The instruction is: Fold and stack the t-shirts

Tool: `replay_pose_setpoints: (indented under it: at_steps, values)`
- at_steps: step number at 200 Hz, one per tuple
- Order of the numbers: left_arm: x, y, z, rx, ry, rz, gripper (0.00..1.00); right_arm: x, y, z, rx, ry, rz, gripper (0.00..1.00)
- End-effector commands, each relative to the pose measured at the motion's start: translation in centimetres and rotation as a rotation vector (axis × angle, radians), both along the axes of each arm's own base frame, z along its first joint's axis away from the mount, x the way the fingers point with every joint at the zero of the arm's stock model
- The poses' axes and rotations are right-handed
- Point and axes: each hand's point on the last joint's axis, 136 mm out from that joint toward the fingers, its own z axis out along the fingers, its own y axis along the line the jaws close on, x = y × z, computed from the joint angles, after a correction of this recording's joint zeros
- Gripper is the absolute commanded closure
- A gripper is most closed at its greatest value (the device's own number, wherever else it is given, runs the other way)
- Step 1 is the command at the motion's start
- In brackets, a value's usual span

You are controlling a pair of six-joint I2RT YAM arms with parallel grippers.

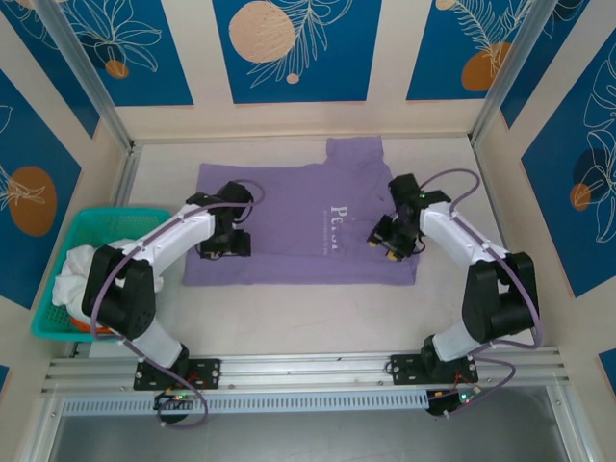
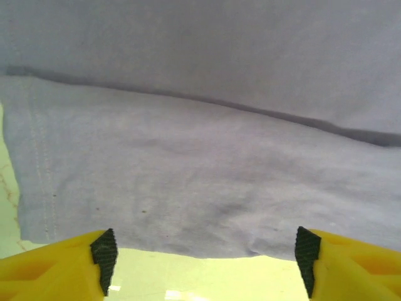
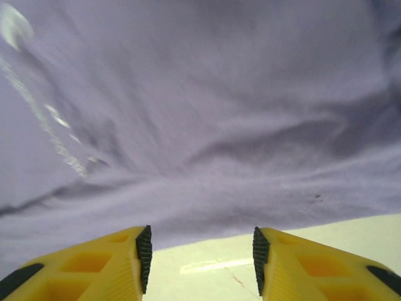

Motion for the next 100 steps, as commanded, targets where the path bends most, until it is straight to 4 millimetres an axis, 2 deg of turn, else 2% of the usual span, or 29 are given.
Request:
replay_pose_setpoints:
  at_steps: [1,21,48,72,100]
  values:
    - [-1.9,1.1,-2.4,-0.015,0.091,0.032,0.29,-1.6,1.7,-2.7,0.051,0.077,-0.001,0.56]
    - [-2.5,2.0,-4.4,0.010,0.132,0.036,0.30,-2.3,0.7,-4.8,0.001,0.133,-0.029,0.59]
    - [-3.1,3.4,-5.8,0.068,0.154,0.039,0.31,-3.5,-0.9,-6.9,-0.039,0.256,-0.096,0.59]
    - [-4.1,3.6,-6.3,0.069,0.176,0.043,0.32,-5.0,-1.3,-7.7,-0.031,0.329,-0.150,0.55]
    - [-5.4,3.5,-6.5,0.052,0.200,0.042,0.32,-6.6,-1.8,-7.4,0.006,0.374,-0.236,0.52]
